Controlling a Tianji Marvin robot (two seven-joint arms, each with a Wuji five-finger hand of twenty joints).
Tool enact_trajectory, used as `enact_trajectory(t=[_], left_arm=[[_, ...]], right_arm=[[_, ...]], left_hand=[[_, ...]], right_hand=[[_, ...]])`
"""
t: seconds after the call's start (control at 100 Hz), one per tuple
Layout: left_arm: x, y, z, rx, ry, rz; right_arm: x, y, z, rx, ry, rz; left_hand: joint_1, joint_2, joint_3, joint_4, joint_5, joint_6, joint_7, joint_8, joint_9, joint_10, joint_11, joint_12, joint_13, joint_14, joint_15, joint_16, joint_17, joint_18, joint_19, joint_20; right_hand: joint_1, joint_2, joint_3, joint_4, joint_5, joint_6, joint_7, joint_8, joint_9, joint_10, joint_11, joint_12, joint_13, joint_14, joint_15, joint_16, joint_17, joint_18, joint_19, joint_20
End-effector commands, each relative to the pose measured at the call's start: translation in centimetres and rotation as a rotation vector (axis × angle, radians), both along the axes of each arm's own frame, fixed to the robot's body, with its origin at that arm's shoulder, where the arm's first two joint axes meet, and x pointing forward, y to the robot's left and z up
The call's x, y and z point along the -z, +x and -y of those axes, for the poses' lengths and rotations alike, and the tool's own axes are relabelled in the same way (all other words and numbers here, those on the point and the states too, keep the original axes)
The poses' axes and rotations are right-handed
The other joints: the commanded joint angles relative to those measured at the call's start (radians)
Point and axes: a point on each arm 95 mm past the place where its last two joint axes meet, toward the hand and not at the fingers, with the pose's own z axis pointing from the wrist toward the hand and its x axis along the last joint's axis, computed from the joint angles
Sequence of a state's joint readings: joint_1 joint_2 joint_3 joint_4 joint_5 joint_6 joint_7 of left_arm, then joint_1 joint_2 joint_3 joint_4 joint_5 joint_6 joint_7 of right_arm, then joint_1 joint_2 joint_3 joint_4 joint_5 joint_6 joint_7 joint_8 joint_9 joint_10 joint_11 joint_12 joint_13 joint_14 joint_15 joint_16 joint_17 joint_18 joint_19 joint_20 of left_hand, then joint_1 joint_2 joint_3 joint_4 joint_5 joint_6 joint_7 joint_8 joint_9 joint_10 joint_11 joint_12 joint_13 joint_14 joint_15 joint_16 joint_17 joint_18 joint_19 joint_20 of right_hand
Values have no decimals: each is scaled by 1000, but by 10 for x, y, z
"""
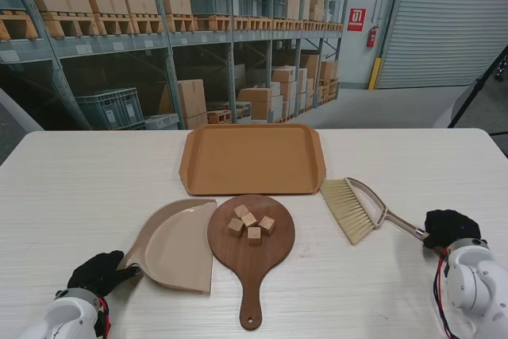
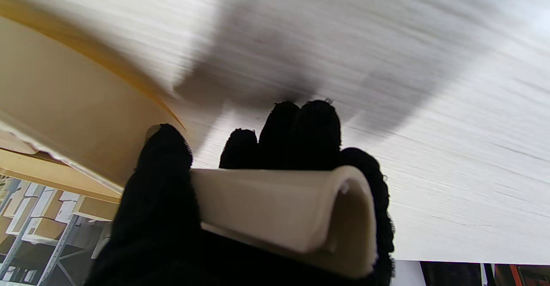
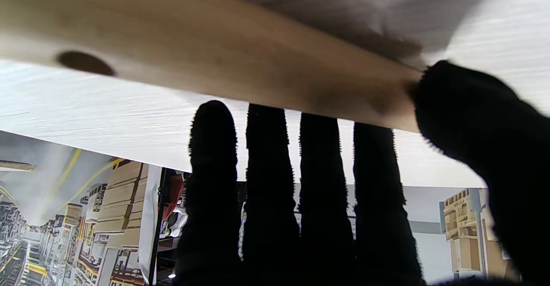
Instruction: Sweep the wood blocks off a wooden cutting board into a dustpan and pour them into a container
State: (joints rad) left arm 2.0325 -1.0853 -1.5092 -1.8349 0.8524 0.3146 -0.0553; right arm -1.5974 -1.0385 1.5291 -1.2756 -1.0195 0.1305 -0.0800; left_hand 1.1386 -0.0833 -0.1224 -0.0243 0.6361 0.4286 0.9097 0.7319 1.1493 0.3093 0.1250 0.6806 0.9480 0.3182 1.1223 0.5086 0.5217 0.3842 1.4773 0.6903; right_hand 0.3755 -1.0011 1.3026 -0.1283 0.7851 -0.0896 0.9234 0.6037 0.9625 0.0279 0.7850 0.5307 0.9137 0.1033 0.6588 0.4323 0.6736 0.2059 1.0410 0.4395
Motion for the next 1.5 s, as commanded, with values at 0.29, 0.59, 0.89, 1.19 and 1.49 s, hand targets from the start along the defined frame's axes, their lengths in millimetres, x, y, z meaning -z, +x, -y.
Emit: enact_trajectory(t=[0.29,0.59,0.89,1.19,1.49], left_arm=[[4,-3,0,-2,-3,-23],[4,-3,-1,-4,-1,-22],[4,-3,-2,-4,-1,-22],[5,-4,-2,-9,-2,-25],[5,-6,-2,-17,0,-23]], right_arm=[[19,-27,9,7,-14,-54],[7,-30,11,-14,-24,-18],[-2,-31,9,-62,-69,43],[3,-35,6,-74,-82,11],[12,-36,6,-71,-100,-14]], left_hand=[[108,150,101,2,96,-33,61,8,76,-335,1146,-9,110,-203,16,-6,-3,-35,-14,0],[108,151,102,2,96,-34,59,7,76,-334,1142,-10,109,-200,12,-6,-4,-35,-17,-1],[107,151,101,2,97,-36,57,5,76,-332,1136,-11,108,-200,9,-7,-6,-36,-19,-2],[107,152,101,2,97,-36,57,4,75,-331,1133,-12,107,-198,7,-7,-5,-36,-19,-2],[107,152,101,2,97,-37,56,4,75,-330,1131,-13,107,-197,5,-7,-6,-36,-20,-3]], right_hand=[[-73,113,19,101,-88,52,-81,103,-140,5,8,24,-61,-21,-33,-8,-108,-11,-62,38],[-91,147,-35,105,-172,78,-122,112,-246,17,8,32,-139,-23,-44,-13,-170,-12,-88,41],[-92,155,-50,105,-258,91,-92,136,-338,14,66,60,-207,-41,3,-5,-208,-41,-78,61],[-76,139,-22,109,-218,80,-60,142,-285,11,92,66,-165,-40,43,1,-174,-45,-40,74],[-53,122,41,117,-158,55,2,165,-199,-7,132,81,-86,-42,106,18,-98,-49,24,90]])
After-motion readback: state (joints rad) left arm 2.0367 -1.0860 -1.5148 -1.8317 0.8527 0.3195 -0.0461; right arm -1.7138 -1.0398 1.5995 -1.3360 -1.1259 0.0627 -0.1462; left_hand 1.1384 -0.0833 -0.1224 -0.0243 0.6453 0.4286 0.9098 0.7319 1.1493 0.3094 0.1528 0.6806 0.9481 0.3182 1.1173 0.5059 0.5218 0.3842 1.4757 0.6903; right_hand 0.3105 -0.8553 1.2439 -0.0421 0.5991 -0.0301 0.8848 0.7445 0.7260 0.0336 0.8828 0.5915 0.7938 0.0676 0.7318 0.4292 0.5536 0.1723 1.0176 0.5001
